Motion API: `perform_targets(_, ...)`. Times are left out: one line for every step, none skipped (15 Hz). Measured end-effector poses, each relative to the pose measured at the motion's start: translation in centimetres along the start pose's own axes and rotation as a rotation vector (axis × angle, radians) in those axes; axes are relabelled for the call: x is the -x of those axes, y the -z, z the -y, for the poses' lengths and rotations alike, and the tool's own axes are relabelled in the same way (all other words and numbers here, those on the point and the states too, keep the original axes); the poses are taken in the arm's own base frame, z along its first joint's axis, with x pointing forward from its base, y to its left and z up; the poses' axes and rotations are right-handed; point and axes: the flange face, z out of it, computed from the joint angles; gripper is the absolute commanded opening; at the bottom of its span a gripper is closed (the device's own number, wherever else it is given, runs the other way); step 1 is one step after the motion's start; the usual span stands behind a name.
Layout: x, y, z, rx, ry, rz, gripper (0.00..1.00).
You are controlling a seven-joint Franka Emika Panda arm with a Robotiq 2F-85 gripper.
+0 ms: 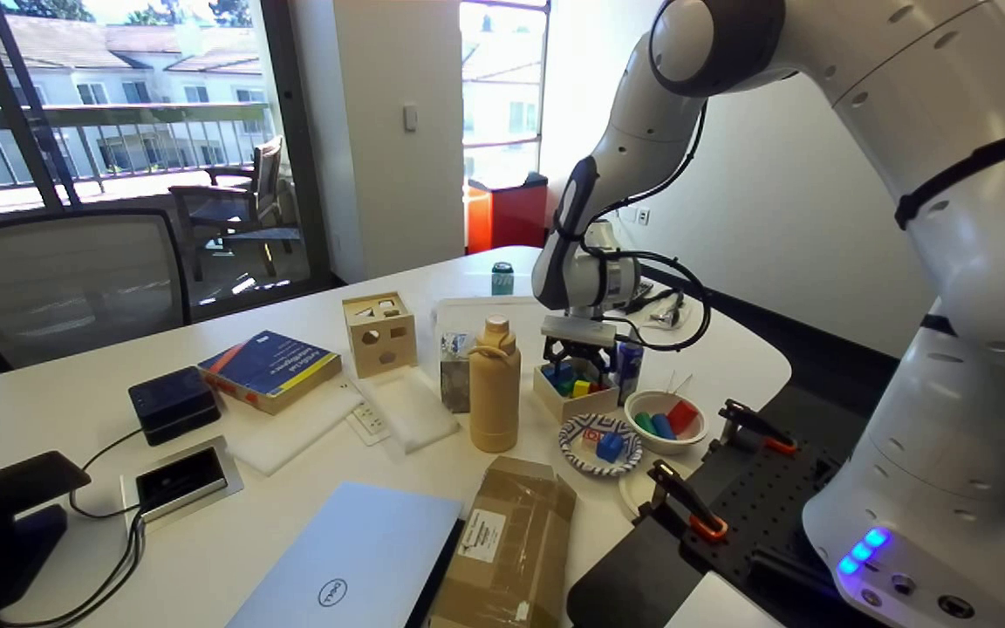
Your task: Move the yellow cube from the wooden object to the plate in front of it
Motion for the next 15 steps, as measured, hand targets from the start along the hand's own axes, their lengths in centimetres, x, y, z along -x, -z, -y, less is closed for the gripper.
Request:
perform_targets(-0.04,-0.13,0.05,0.001,0.0,0.001,1.0)
perform_targets(-0.08,-0.25,0.1,0.004,0.001,0.004,1.0)
perform_targets(-0.13,-0.38,0.15,0.005,0.001,0.007,1.0)
perform_targets(-0.16,-0.52,0.15,0.008,0.001,0.009,0.97)
perform_targets(-0.2,-0.64,0.15,0.009,0.0,0.012,0.79)
perform_targets(-0.27,-0.71,0.17,0.01,0.0,0.013,0.72)
perform_targets(-0.34,-0.7,0.18,0.011,-0.001,0.014,0.66)
perform_targets(-0.43,-0.66,0.18,0.012,-0.002,0.016,0.59)
perform_targets(-0.54,-0.63,0.15,0.014,-0.003,0.018,0.5)
perform_targets(-0.63,-0.62,0.1,0.015,-0.004,0.02,0.43)
perform_targets(-0.72,-0.62,0.06,0.015,-0.004,0.022,0.34)
perform_targets(-0.8,-0.59,0.05,0.016,-0.005,0.023,0.28)
perform_targets(-0.82,-0.58,0.07,0.017,-0.005,0.026,0.19)
perform_targets(-0.85,-0.5,0.22,0.016,-0.003,0.026,0.14)
perform_targets(-0.89,-0.43,0.38,0.015,-0.002,0.028,0.13)
